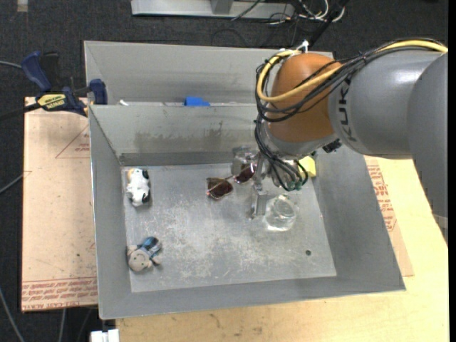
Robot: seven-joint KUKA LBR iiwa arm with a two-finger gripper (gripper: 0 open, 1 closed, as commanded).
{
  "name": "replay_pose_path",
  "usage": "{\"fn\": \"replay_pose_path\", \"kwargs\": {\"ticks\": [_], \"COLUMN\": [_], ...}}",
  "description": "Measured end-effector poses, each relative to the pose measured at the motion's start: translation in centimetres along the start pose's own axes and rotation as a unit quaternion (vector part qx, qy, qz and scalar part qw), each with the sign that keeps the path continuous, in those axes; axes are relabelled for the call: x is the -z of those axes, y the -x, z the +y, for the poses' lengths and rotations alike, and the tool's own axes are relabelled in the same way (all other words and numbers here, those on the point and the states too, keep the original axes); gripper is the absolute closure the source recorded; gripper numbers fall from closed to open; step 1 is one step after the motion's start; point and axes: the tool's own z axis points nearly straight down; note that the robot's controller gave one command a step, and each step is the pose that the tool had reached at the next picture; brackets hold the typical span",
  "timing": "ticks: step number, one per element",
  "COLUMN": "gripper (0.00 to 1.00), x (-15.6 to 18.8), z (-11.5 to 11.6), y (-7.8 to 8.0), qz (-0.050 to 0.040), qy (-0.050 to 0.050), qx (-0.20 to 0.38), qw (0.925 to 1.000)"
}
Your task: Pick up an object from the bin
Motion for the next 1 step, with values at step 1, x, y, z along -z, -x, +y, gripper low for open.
{"fn": "replay_pose_path", "kwargs": {"ticks": [1], "gripper": [0.0], "x": [0.65], "z": [1.38], "y": [1.89], "qz": [0.004], "qy": [0.001], "qx": [0.088], "qw": [0.9961]}}
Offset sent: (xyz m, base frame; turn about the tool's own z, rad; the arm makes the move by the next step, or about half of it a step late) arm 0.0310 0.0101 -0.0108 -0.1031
